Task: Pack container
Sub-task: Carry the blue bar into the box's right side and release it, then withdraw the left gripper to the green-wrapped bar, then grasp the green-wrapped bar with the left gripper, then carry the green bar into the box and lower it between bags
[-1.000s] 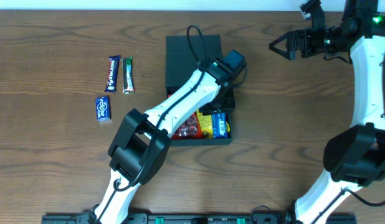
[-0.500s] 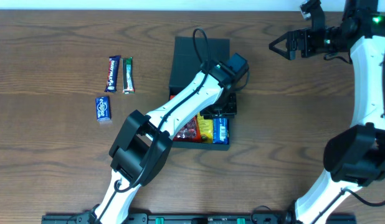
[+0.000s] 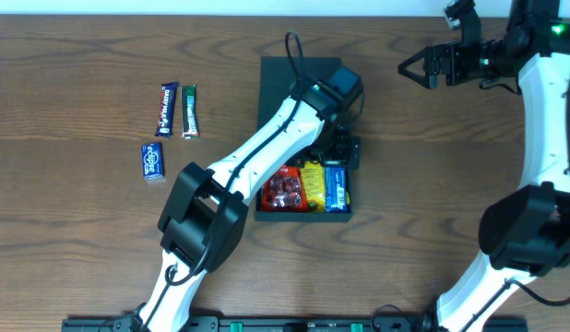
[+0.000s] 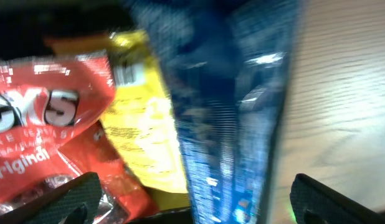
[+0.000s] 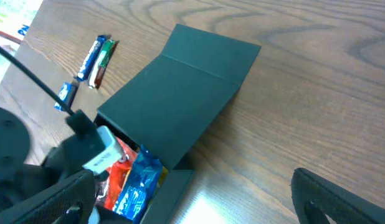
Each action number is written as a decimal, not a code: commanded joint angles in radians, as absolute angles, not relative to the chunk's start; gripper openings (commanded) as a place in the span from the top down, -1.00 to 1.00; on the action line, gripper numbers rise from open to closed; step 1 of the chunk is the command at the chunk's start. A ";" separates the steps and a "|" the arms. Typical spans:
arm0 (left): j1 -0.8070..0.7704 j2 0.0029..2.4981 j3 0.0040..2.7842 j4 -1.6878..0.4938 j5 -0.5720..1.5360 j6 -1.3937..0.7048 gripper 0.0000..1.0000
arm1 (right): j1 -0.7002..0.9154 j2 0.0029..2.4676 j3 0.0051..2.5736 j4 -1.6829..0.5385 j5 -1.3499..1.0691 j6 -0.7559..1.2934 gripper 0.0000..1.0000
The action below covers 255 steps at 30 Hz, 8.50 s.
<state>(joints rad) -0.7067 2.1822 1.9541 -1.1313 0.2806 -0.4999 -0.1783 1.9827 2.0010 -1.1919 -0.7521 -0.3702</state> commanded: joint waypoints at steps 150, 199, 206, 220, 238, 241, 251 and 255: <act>-0.014 2.415 1.957 -0.858 0.090 -0.179 -0.14 | -0.021 1.977 1.829 -1.076 -0.643 -0.352 -0.99; -0.097 2.410 2.394 -1.228 0.075 -0.263 0.82 | -0.034 1.977 1.835 -1.036 -0.644 -0.341 -0.98; -0.240 2.410 2.489 -1.436 0.078 -0.344 0.88 | -0.120 1.977 1.915 -1.040 -0.644 -0.258 -0.99; -0.636 2.408 2.488 -1.513 0.067 -0.393 0.88 | -0.206 1.975 1.949 -1.053 -0.648 -0.258 -0.97; -0.747 2.408 2.341 -1.433 0.089 -0.569 0.88 | -0.234 1.975 1.949 -1.067 -0.663 -0.258 -0.99; -0.749 2.408 2.336 -1.444 0.075 -0.613 0.88 | -0.236 1.975 1.949 -1.069 -0.663 -0.258 -0.99; -0.753 2.409 2.266 -1.433 0.045 -0.667 0.88 | -0.236 1.975 1.949 -1.070 -0.663 -0.258 -0.99; -0.753 2.408 2.254 -1.422 0.044 -0.665 0.88 | -0.236 1.975 1.949 -1.070 -0.663 -0.258 -0.99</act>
<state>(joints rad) -0.7555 2.4023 2.2593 -1.4288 0.0666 -0.6441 -0.2310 1.9831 1.9301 -1.0664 -0.6434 -0.2691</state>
